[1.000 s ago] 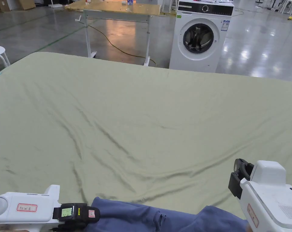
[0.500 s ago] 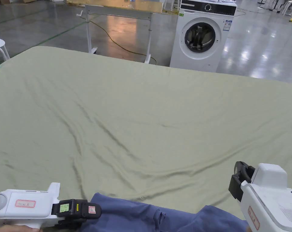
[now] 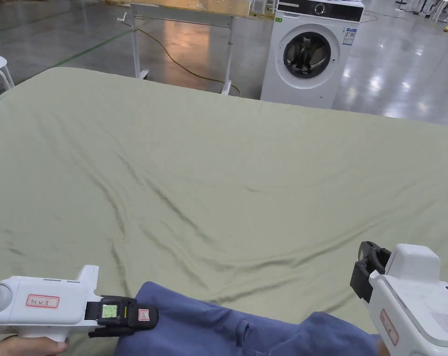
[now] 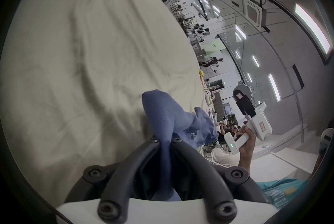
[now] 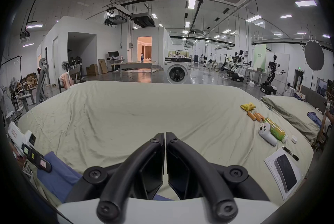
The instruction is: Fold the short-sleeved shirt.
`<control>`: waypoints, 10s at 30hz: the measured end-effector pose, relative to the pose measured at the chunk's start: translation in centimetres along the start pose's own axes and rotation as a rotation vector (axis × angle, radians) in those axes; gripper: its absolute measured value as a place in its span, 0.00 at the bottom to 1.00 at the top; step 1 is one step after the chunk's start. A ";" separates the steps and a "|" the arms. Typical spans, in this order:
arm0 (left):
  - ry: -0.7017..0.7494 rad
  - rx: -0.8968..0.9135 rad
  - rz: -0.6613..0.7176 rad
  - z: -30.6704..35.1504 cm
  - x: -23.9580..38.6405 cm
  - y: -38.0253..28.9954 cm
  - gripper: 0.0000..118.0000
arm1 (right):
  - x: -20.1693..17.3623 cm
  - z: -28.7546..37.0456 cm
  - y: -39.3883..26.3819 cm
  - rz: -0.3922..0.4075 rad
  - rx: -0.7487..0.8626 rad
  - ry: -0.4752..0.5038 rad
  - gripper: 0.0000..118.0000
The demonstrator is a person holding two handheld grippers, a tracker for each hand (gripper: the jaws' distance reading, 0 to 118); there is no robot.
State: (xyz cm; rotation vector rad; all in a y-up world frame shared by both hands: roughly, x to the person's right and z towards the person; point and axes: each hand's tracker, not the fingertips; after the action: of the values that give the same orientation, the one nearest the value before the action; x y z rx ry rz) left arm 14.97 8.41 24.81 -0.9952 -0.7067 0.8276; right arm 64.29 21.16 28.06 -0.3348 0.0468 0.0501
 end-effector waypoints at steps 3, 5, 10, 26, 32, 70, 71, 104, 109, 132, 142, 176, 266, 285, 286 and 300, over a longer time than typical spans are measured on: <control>0.080 0.017 -0.035 2.2 2.4 1.0 0.02 | 0.1 0.0 0.1 0.001 0.003 0.002 0.01; 0.174 0.036 -0.036 4.1 3.8 1.8 0.02 | 0.1 -0.1 0.2 0.001 0.005 0.006 0.01; 0.426 0.064 -0.111 9.6 6.3 3.7 0.02 | -0.1 -0.2 0.4 0.004 0.011 0.021 0.01; 0.497 -0.073 -0.285 1.8 21.2 1.8 0.02 | -0.6 -0.8 0.3 -0.010 0.010 0.049 0.01; 0.481 -0.163 -0.323 -4.5 23.1 0.2 0.02 | 0.0 -0.5 0.2 -0.022 0.009 0.038 0.01; 0.328 -0.194 -0.216 -17.3 18.9 -3.6 0.11 | 3.4 1.8 -1.1 -0.051 -0.005 -0.047 0.01; 0.298 -0.220 -0.200 -18.2 18.3 -4.0 0.09 | 3.5 1.8 -1.2 -0.053 -0.006 -0.049 0.01; 0.799 0.804 -0.783 -5.0 19.7 -1.2 0.02 | 0.8 -0.8 1.5 -0.057 0.154 -0.087 0.01; 0.851 0.956 -0.798 -3.6 19.2 -2.0 0.02 | 0.0 0.3 2.4 -0.053 0.236 -0.103 0.01; 0.772 0.770 -0.669 -2.2 14.5 -4.1 0.02 | -7.9 1.2 -12.9 0.123 -0.246 0.108 0.01; 0.589 0.417 -0.477 -1.6 11.5 -3.5 0.02 | -8.2 0.2 -15.5 0.139 -0.208 0.030 0.00; -0.173 -0.028 0.136 -8.9 -0.5 -2.5 0.17 | -7.2 0.1 -14.9 0.095 -0.217 0.081 0.00; 0.804 0.855 -0.819 -6.8 20.0 -0.3 0.00 | -1.4 -2.0 0.3 -0.011 0.116 -0.049 0.00; 0.860 0.921 -0.874 -7.4 20.5 -1.2 0.00 | -1.3 -2.1 0.0 -0.021 0.138 -0.059 0.00; 0.863 0.918 -0.879 -7.5 20.3 -1.4 0.00 | -1.3 -2.1 -0.1 -0.013 0.134 -0.055 0.00; 0.864 0.947 -0.866 -7.5 19.8 -1.8 0.69 | -1.4 -2.1 -0.1 -0.022 0.184 -0.133 0.73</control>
State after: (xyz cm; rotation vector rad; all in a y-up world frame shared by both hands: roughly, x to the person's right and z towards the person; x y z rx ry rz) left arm 31.62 21.54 26.28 -0.0584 0.0847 -0.1173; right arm 62.85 20.29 26.19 -0.1474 -0.0835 0.0457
